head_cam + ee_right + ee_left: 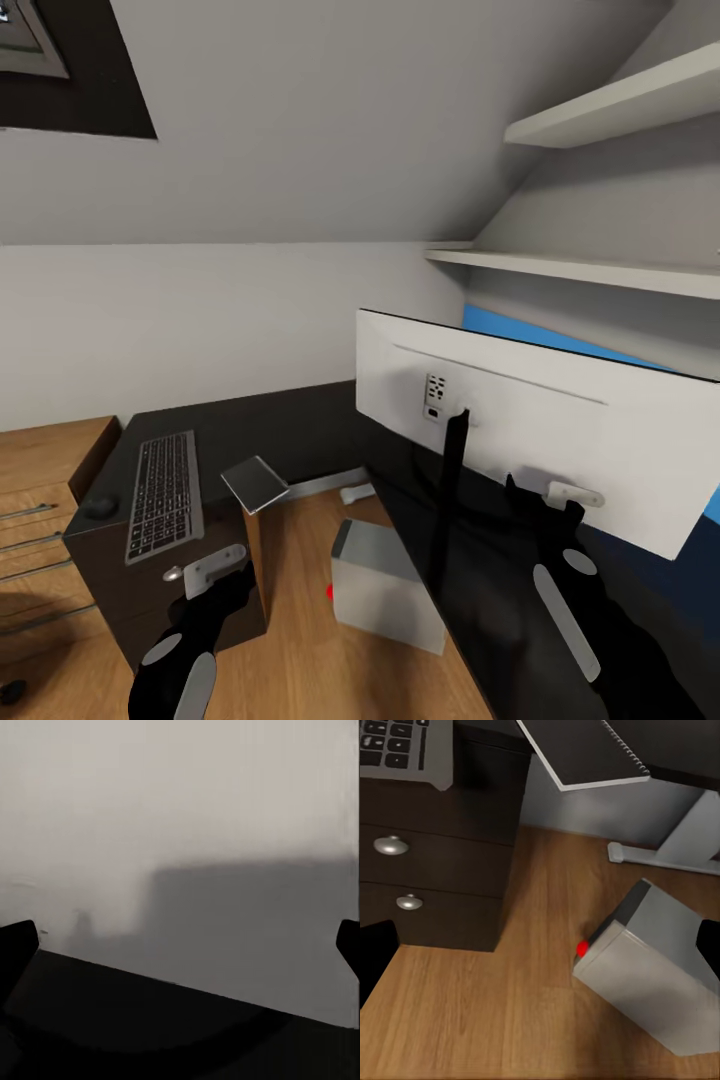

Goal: In the bedroom, organize the workspace by keeping the computer under the desk, ensuring the monitor is on the desk, placing the keyboard on the desk next to the monitor, placing the mouse on the desk next to the keyboard, moving the folder from the swivel chair onto the desk next to the mouse, stacking the notebook on top of the folder with the pen on top of the notebook, and positioning the swivel chair next to the desk.

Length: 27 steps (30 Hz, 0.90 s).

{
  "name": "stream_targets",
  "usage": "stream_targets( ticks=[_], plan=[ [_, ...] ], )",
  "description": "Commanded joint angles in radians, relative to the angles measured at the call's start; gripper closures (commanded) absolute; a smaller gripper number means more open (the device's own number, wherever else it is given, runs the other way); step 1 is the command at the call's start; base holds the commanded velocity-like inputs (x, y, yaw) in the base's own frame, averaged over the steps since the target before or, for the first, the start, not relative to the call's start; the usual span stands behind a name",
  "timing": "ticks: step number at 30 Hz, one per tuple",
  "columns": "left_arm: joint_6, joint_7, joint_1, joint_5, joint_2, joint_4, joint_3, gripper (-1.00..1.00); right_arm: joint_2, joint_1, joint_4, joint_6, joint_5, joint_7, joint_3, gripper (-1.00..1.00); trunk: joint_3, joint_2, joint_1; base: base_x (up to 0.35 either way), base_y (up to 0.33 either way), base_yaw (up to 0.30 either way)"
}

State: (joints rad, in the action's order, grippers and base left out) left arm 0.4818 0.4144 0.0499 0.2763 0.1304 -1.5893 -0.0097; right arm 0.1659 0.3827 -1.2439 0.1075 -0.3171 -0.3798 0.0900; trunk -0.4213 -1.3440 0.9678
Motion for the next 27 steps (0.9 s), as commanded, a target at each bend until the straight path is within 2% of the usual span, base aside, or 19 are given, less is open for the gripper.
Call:
stream_targets(
  ticks=[1, 16, 17, 18, 22, 23, 27],
  plan=[
    [0.003, 0.009, 0.001, 0.01, 0.0, -0.001, -0.001, -1.0, 0.001, 0.001, -0.001, 0.004, -0.005, -0.008, 0.003, -1.0, -0.001, -0.001, 0.0, -0.265, 0.06, 0.0],
    [0.003, 0.008, 0.001, 0.011, 0.0, -0.001, -0.001, -1.0, 0.0, 0.001, -0.001, 0.004, -0.005, -0.008, 0.01, -1.0, -0.001, -0.001, 0.0, -0.283, 0.173, 0.0],
    [0.003, 0.008, 0.001, 0.011, 0.0, -0.001, -0.001, -1.0, 0.0, 0.001, -0.001, 0.004, -0.004, -0.009, 0.019, -1.0, -0.001, -0.001, 0.0, -0.264, 0.226, 0.0],
    [0.004, 0.009, 0.001, 0.011, 0.0, -0.001, -0.001, -1.0, 0.0, 0.001, 0.0, 0.003, -0.003, -0.01, 0.05, -1.0, -0.001, -0.001, 0.0, -0.158, 0.146, 0.0],
    [0.004, 0.009, 0.001, 0.011, 0.0, -0.001, -0.001, -1.0, 0.0, 0.001, 0.0, 0.003, 0.003, -0.013, 0.101, -1.0, -0.001, -0.001, 0.0, -0.081, 0.075, 0.0],
    [0.004, 0.009, 0.001, 0.011, 0.0, 0.0, -0.001, -1.0, 0.0, 0.001, 0.0, 0.003, 0.008, -0.014, 0.134, -1.0, -0.001, -0.001, 0.0, -0.026, 0.024, 0.0],
    [0.003, 0.009, 0.001, 0.011, 0.0, 0.0, -0.001, -1.0, -0.003, 0.001, 0.0, 0.003, 0.013, -0.015, 0.168, -1.0, -0.001, -0.001, 0.0, -0.014, 0.013, 0.0]
  ],
)
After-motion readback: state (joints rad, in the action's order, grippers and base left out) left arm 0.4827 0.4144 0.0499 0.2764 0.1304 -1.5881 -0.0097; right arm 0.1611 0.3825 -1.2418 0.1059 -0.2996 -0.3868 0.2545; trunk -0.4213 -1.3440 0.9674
